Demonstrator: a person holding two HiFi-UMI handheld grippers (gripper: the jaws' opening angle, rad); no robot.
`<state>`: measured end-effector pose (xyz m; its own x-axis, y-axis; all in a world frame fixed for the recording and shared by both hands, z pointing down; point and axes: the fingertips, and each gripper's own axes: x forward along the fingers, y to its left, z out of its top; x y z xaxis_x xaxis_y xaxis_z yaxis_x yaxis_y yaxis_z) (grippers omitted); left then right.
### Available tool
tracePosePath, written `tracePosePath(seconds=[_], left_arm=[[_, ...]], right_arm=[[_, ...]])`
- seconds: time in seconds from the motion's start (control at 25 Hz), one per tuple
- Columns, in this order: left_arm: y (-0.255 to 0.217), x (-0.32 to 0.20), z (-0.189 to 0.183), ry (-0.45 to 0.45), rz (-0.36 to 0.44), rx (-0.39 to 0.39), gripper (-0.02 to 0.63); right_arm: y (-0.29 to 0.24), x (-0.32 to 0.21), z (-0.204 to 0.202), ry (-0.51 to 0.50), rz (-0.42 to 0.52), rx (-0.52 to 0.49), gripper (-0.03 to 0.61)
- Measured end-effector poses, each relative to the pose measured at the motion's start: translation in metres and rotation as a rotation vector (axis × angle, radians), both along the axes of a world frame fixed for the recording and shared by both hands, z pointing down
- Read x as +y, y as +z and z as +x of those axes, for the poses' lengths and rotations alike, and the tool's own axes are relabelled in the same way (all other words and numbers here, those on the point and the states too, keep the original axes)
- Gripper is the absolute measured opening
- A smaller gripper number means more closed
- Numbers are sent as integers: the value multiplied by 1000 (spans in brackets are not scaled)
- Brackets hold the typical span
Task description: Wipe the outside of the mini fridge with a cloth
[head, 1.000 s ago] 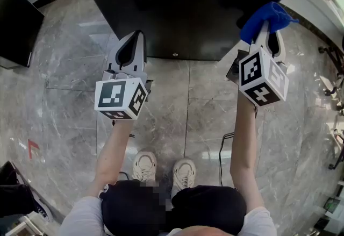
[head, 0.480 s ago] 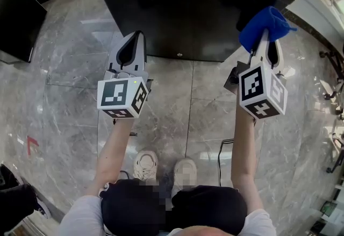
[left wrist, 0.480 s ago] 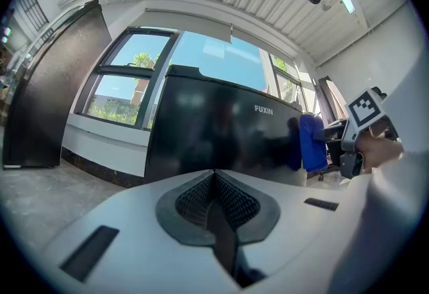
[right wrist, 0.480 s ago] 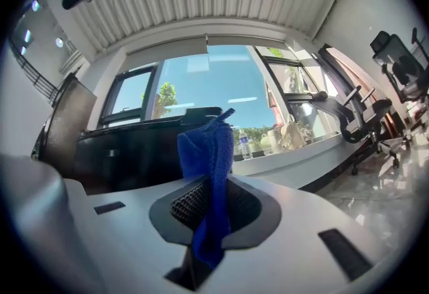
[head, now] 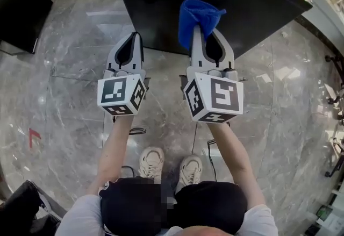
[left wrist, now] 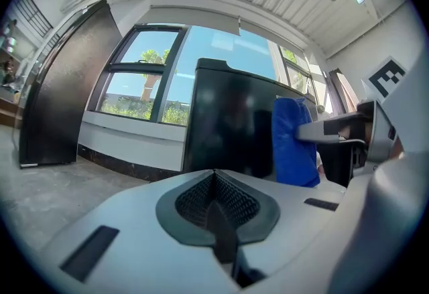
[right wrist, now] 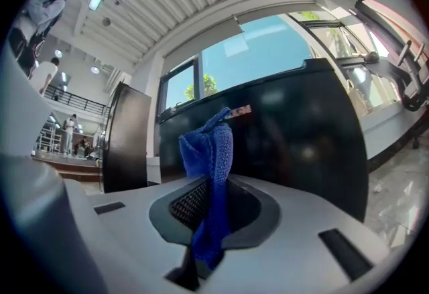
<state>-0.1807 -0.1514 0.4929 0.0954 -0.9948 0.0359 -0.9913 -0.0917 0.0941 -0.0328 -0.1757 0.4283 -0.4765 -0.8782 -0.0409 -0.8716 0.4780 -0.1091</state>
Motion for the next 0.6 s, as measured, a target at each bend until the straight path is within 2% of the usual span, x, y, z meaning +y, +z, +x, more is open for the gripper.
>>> tracePosePath(seconds=[0.12, 0.32, 0.6], left_arm=[[4, 3, -20, -23, 12, 14, 5], [11, 10, -56, -70, 27, 26, 5], [28, 18, -94, -124, -6, 17, 5]], right_arm=[[5, 3, -43, -63, 18, 14, 60], [13, -3, -105, -131, 4, -23, 60], [38, -15, -161, -170, -24, -16, 60]])
